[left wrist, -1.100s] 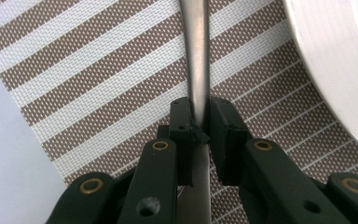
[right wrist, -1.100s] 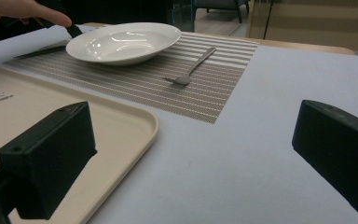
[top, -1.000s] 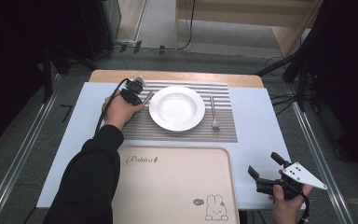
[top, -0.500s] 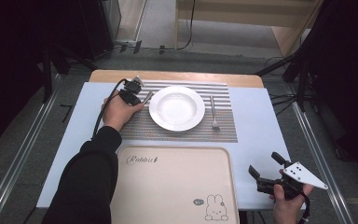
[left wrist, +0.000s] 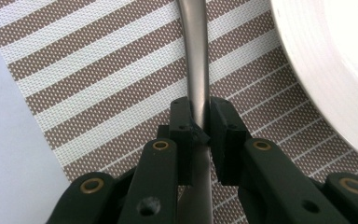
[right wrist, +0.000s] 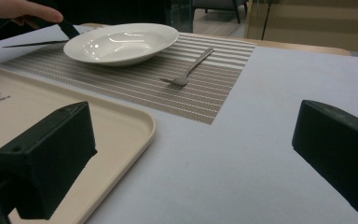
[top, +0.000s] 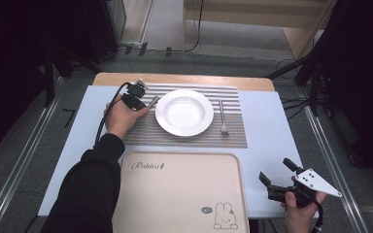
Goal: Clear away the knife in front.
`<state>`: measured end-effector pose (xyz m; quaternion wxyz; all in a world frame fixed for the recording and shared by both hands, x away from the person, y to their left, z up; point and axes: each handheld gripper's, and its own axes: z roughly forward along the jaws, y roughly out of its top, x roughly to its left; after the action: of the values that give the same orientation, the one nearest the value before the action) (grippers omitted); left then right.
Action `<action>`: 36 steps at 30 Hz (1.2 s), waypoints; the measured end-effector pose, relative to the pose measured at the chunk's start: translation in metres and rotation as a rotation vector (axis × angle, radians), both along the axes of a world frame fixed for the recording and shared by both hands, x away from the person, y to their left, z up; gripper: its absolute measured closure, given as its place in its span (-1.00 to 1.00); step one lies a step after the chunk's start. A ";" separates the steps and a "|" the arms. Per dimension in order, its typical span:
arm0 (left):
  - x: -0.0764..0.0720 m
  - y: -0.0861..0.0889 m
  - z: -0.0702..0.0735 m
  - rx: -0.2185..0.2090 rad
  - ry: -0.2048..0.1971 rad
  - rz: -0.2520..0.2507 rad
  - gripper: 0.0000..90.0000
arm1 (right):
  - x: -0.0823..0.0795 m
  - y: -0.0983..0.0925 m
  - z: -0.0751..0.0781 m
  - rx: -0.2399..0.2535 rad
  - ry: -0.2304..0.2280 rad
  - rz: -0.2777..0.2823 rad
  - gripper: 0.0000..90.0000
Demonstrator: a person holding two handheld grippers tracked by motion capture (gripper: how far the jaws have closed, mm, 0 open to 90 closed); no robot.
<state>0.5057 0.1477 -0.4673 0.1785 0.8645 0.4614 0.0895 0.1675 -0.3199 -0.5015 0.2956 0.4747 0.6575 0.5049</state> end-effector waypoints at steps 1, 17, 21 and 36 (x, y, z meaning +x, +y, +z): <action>-0.001 0.002 0.001 -0.011 -0.001 0.001 0.79 | 0.000 0.000 0.000 -0.001 0.000 -0.001 -1.00; -0.019 0.011 0.011 -0.043 -0.042 -0.021 0.79 | 0.001 0.002 0.000 -0.006 0.000 0.001 -1.00; -0.024 0.013 0.014 -0.048 -0.052 -0.030 0.79 | 0.001 0.002 0.000 -0.008 -0.001 0.002 -1.00; -0.052 0.023 0.024 -0.079 -0.086 -0.066 0.79 | 0.001 0.003 0.000 -0.017 -0.001 0.001 -1.00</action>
<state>0.4542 0.1703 -0.4430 0.2350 0.8668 0.4278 0.1024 0.1688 -0.3167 -0.5012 0.2997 0.4717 0.6620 0.4994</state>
